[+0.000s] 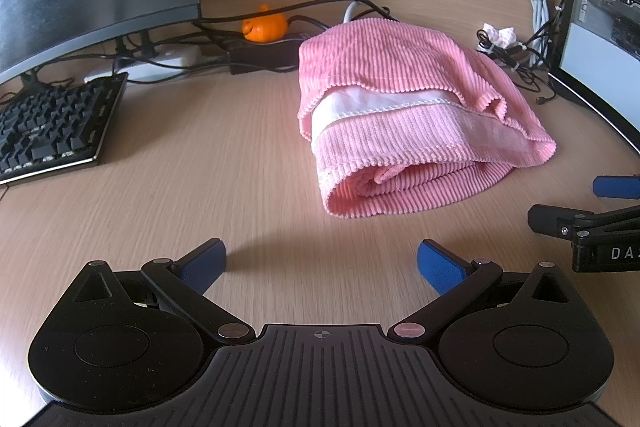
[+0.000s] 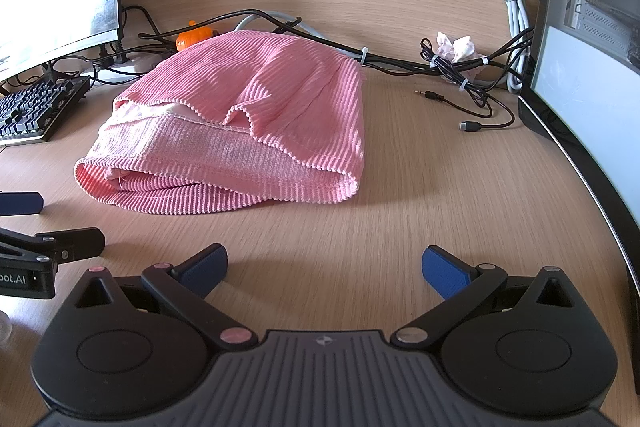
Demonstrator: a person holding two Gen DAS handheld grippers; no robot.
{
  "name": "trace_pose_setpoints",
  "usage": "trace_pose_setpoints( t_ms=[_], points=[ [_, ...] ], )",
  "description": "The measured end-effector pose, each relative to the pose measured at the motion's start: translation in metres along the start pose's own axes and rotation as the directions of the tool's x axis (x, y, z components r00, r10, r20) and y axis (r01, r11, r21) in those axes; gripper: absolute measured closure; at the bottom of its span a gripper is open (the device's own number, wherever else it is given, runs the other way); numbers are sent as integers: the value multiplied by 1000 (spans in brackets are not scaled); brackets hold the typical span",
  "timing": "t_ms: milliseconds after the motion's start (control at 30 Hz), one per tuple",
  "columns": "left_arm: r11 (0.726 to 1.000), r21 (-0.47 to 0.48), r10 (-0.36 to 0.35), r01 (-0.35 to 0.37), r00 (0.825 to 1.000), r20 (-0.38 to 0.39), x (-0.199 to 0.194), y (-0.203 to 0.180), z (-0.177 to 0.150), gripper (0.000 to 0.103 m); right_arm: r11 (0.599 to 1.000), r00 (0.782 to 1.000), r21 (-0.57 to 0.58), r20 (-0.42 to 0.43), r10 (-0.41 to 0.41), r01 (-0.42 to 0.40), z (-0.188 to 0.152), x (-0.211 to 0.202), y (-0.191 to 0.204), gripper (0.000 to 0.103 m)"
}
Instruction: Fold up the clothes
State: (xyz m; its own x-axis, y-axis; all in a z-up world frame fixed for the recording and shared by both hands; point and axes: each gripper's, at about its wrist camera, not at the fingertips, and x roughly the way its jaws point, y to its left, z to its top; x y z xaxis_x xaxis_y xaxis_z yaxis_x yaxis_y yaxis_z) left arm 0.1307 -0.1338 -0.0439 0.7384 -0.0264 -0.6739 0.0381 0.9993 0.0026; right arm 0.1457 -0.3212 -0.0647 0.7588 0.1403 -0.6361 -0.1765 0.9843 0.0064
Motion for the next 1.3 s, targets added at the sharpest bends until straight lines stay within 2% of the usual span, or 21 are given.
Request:
trace_pose_setpoints(
  t_ms=[1300],
  points=[
    [999, -28, 26, -26, 1000, -2, 0, -5, 0, 0, 1000, 1000, 0, 0, -1, 1, 0, 0, 0, 0]
  ],
)
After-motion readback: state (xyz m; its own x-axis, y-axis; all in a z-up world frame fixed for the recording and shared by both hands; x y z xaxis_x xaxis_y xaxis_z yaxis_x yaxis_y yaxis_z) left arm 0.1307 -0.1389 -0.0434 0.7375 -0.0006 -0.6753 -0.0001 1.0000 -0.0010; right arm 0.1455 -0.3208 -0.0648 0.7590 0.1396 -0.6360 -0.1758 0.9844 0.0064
